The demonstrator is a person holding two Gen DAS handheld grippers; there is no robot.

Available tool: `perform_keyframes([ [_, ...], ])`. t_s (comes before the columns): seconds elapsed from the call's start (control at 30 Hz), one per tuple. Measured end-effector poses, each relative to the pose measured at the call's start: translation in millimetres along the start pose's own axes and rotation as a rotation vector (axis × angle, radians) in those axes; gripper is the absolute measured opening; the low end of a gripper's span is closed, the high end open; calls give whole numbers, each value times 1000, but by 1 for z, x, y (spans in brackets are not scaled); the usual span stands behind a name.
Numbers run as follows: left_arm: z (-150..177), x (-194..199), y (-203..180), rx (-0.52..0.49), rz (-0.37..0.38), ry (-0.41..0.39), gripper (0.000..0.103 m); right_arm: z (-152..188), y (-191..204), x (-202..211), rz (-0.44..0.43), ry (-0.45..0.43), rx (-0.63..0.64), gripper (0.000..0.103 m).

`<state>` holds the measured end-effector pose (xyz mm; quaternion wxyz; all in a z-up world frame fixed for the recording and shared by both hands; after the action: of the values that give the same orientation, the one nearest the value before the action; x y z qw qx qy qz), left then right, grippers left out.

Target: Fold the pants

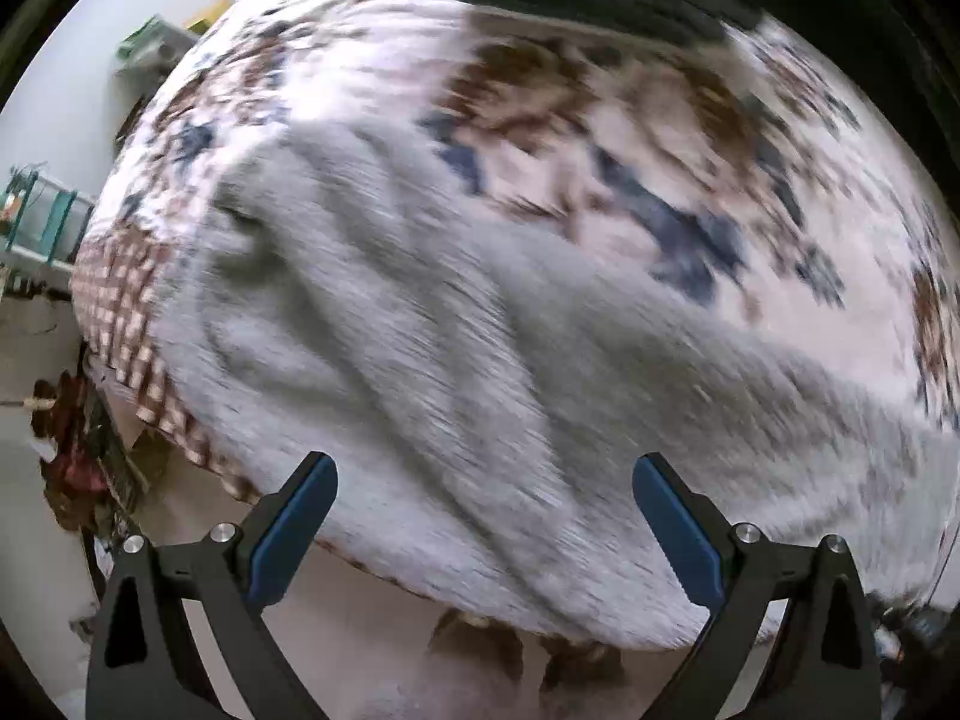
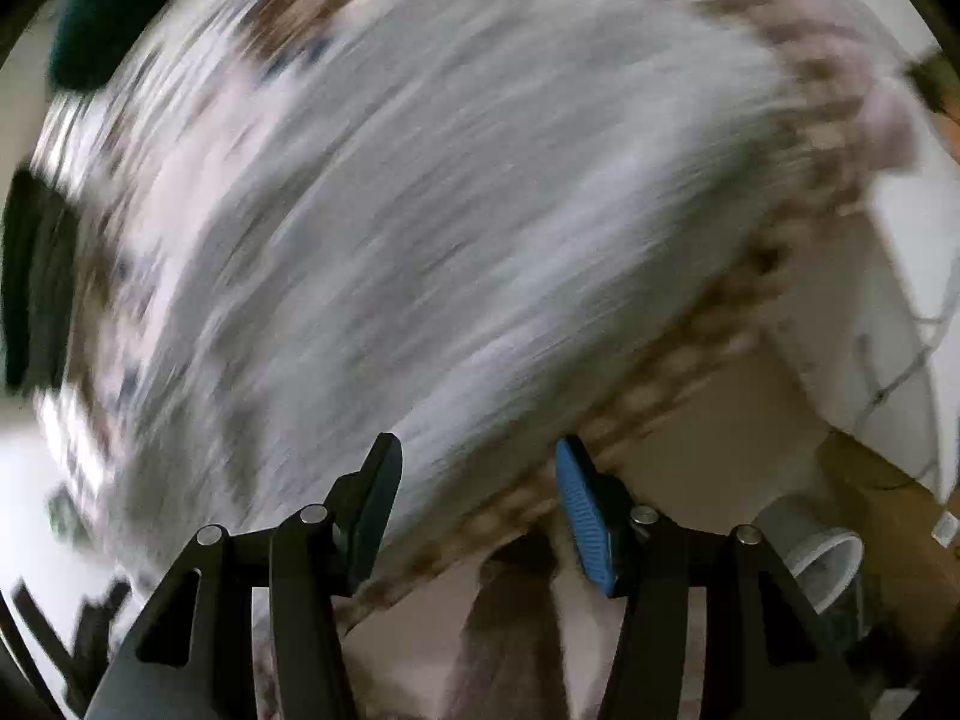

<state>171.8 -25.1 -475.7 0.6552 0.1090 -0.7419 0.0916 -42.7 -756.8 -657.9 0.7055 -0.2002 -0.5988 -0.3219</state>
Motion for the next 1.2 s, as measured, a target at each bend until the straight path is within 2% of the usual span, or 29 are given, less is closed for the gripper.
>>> perform_keyframes([
  [0.03,-10,0,11,12,-5,4,101,14,28,-10,3,40,23,56],
  [0.17,-63,-11,44,31,-12,42,101,37,91,-40,1,129,9,56],
  [0.3,-118,-43,51,-23,-33,76,101,53,136,-65,39,145,-8,55],
  [0.33,-129,-60,48,-51,-10,113,101,57,146,-67,58,130,-16,52],
  [0.37,-138,-76,47,-77,-7,145,99,62,154,-68,71,111,-28,39],
  [0.4,-143,-88,45,-102,7,164,79,66,162,-68,88,91,-36,32],
  [0.43,-145,-103,45,-122,18,186,31,70,168,-68,100,75,-39,32],
  [0.47,-145,-109,48,-123,-3,192,15,73,174,-67,104,67,-38,29],
  [0.5,-144,-110,56,-111,13,175,12,75,179,-67,109,59,-33,25],
  [0.53,-140,-101,66,-93,61,130,8,78,184,-64,116,48,-25,23],
  [0.63,-119,-67,97,-53,87,22,7,79,195,-56,117,23,5,17],
  [0.73,-72,-22,161,116,100,-85,7,92,211,-41,122,-17,43,14],
  [0.77,-62,-18,175,153,101,-89,7,97,218,-36,118,-32,51,14],
  [0.87,-15,-33,218,280,96,-5,11,110,237,-29,149,-51,99,14],
  [0.97,22,-59,243,435,167,103,13,118,250,-37,157,-3,123,15],
  [1.0,31,-61,249,479,210,104,14,120,252,-40,152,16,111,15],
  [1.1,42,-48,257,521,269,41,28,126,261,-47,133,70,76,22],
  [1.13,43,-41,259,523,274,12,39,128,265,-47,123,75,64,25],
  [1.17,43,-31,261,520,280,-31,47,130,269,-47,117,80,54,33],
  [1.2,41,-24,263,518,267,-59,68,133,274,-47,109,85,46,41],
])
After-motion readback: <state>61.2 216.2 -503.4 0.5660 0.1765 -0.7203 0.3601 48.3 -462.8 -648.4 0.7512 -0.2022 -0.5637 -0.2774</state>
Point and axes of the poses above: each gripper's, at about its wrist camera, not at the fingertips, and x roughly against the way its jaws point, y to its left, z to its underside, the point moved 1 cm from there along -x, roughly the way its jaws point, and after that the axes turned 7 degrees about z, right-handed, at the moved point
